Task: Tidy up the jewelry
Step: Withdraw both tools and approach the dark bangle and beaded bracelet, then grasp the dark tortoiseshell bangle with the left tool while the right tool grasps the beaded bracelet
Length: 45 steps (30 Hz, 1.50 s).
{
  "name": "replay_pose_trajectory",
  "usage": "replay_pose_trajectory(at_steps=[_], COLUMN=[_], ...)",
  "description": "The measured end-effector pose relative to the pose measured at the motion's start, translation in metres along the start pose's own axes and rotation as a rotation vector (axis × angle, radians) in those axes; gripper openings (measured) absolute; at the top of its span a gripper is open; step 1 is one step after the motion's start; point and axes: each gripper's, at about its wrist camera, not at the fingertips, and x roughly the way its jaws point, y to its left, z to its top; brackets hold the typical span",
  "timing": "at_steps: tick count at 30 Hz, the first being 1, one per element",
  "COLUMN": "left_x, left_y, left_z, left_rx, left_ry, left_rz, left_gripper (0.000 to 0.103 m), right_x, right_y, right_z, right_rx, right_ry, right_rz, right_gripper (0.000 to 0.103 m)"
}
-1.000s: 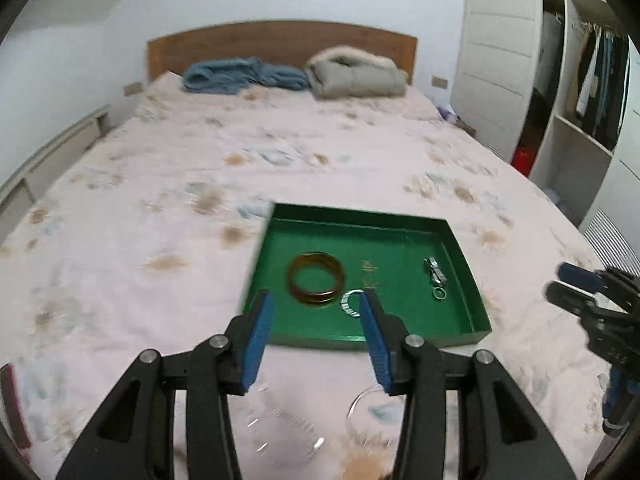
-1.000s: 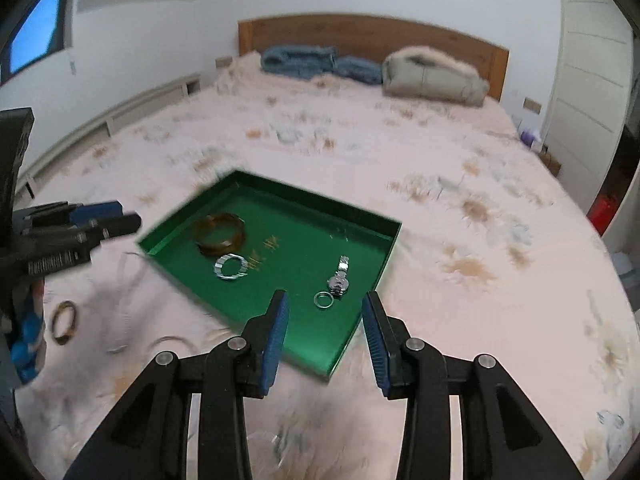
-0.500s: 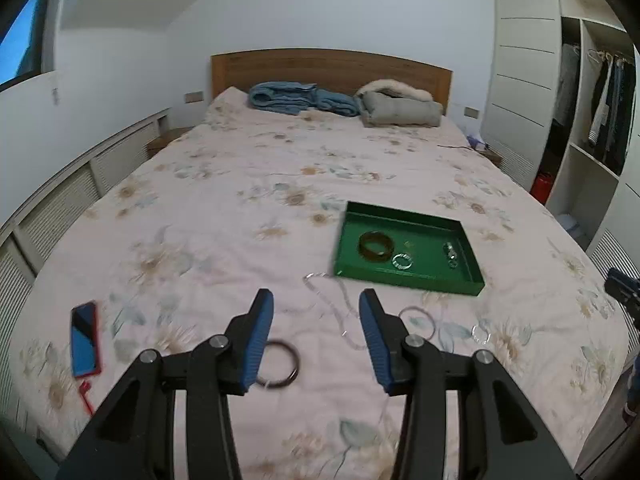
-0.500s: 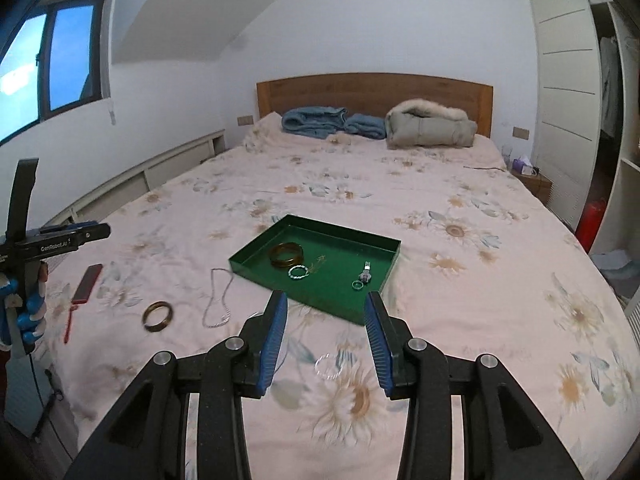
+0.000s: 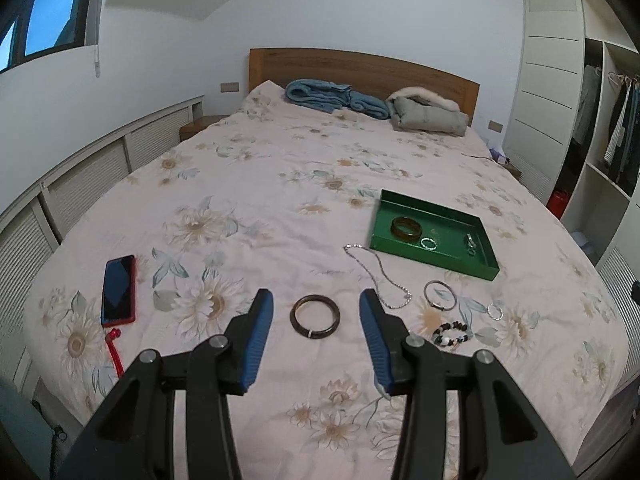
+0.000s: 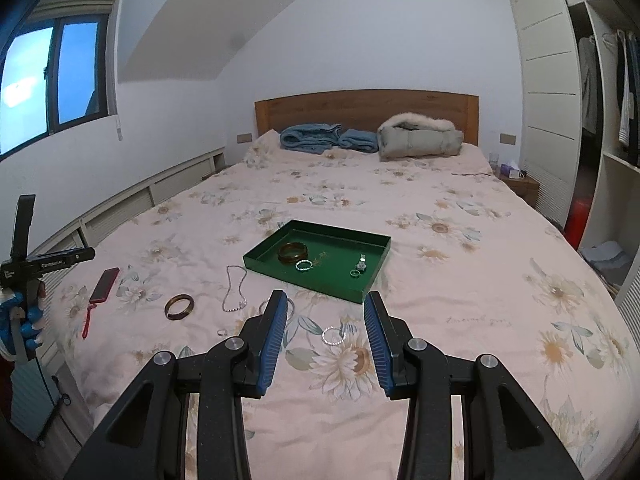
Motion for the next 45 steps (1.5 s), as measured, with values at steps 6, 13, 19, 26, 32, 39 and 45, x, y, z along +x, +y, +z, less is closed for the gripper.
replay_pose_trajectory(at_steps=[6, 13, 19, 26, 32, 39, 45], left_x=[0.021, 0.049, 0.080, 0.119, 0.158, 0.200, 0.231], left_y=[0.000, 0.000, 0.006, 0.015, 0.024, 0.032, 0.035], left_z=[-0.017, -0.037, -0.050, -0.059, -0.062, -0.057, -0.052], left_rx=[-0.004, -0.023, -0.047, -0.063, -0.088, -0.123, -0.119], left_ry=[0.041, 0.088, 0.140, 0.181, 0.209, 0.228, 0.248], left_rz=[-0.009, -0.030, -0.024, 0.002, 0.003, 0.016, 0.039], left_gripper=[0.043, 0.043, 0.043, 0.043, 0.043, 0.043, 0.043], right_x=[0.015, 0.039, 0.066, 0.108, 0.155, 0.217, 0.264], right_y=[-0.010, -0.022, -0.024, -0.013, 0.002, 0.033, 0.052], right_z=[-0.014, -0.028, -0.040, -0.055, -0.066, -0.076, -0.082], right_rx=[0.031, 0.067, 0.090, 0.081, 0.086, 0.068, 0.066], right_ry=[0.039, 0.083, 0.135, 0.211, 0.283, 0.365, 0.417], right_rz=[-0.003, -0.008, 0.004, 0.037, 0.091, 0.155, 0.189], right_gripper=[0.040, 0.040, 0.040, 0.040, 0.040, 0.040, 0.040])
